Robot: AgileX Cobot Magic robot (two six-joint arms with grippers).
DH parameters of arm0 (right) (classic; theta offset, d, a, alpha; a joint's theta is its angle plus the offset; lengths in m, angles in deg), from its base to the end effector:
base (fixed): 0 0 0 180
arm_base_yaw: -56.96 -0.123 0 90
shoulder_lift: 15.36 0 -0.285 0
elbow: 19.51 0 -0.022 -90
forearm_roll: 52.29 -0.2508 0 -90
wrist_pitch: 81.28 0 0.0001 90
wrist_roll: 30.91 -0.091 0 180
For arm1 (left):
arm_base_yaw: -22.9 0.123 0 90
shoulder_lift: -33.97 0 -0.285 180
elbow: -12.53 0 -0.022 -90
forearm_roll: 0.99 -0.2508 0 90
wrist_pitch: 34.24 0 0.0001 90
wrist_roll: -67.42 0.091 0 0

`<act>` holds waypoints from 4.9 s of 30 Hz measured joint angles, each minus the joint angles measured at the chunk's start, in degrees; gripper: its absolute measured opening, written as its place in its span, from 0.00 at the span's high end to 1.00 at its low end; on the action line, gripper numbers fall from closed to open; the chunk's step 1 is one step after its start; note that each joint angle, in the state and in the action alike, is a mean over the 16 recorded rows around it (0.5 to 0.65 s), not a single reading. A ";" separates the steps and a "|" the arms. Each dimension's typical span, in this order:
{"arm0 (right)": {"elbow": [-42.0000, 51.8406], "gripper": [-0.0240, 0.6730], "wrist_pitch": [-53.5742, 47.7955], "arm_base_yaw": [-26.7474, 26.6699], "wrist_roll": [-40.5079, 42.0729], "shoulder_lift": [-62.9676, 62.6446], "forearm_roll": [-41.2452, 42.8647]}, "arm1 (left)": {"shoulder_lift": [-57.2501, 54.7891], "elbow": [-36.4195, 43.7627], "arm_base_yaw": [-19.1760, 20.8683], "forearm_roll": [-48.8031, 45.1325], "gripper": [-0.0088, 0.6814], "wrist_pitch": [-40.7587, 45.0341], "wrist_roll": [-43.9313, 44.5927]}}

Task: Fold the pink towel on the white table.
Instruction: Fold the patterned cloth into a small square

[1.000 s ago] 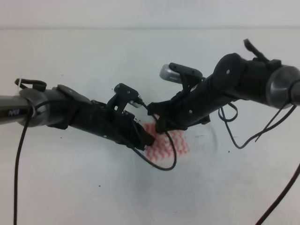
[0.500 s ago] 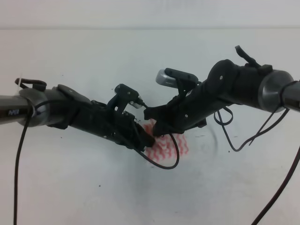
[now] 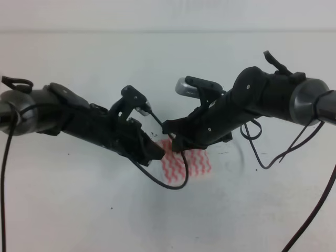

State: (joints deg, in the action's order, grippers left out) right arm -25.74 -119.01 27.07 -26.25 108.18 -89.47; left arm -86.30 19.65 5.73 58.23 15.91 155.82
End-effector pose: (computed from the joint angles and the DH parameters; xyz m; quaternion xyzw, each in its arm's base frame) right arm 0.3594 0.2455 0.1926 -0.0800 0.9443 0.2838 0.1464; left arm 0.3461 -0.1698 0.1705 0.5057 0.7713 -0.3030 0.2400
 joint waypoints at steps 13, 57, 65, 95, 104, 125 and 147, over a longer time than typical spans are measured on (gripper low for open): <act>0.00 0.99 -0.04 0.00 0.00 0.00 0.13 | -1.42 4.49 1.81 11.97 0.99 3.08 16.71; -0.07 0.99 1.54 -1.02 0.05 1.52 -1.96 | -2.88 5.95 1.82 14.01 0.99 0.44 18.76; -0.07 0.99 1.45 -1.02 0.05 1.54 -1.90 | -0.25 5.96 1.83 10.86 0.99 -2.99 16.12; -2.71 0.74 -8.35 -1.02 0.66 1.89 -1.79 | 4.80 5.96 1.88 9.34 0.99 -14.53 12.68; -2.86 0.78 -11.56 -1.03 1.60 3.57 -1.83 | 5.45 5.96 1.88 9.89 0.99 -15.18 12.65; -2.91 0.89 -13.95 1.92 0.48 0.93 3.86 | 4.73 5.96 -0.32 22.55 1.00 -10.19 17.54; -2.92 0.99 -10.95 4.03 -0.15 2.34 5.20 | -0.69 5.96 -5.00 14.76 0.99 -10.89 9.88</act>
State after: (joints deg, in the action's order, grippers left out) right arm -28.65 -129.96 31.10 -26.40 110.52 -84.27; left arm -86.99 25.61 0.73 72.98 5.02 165.70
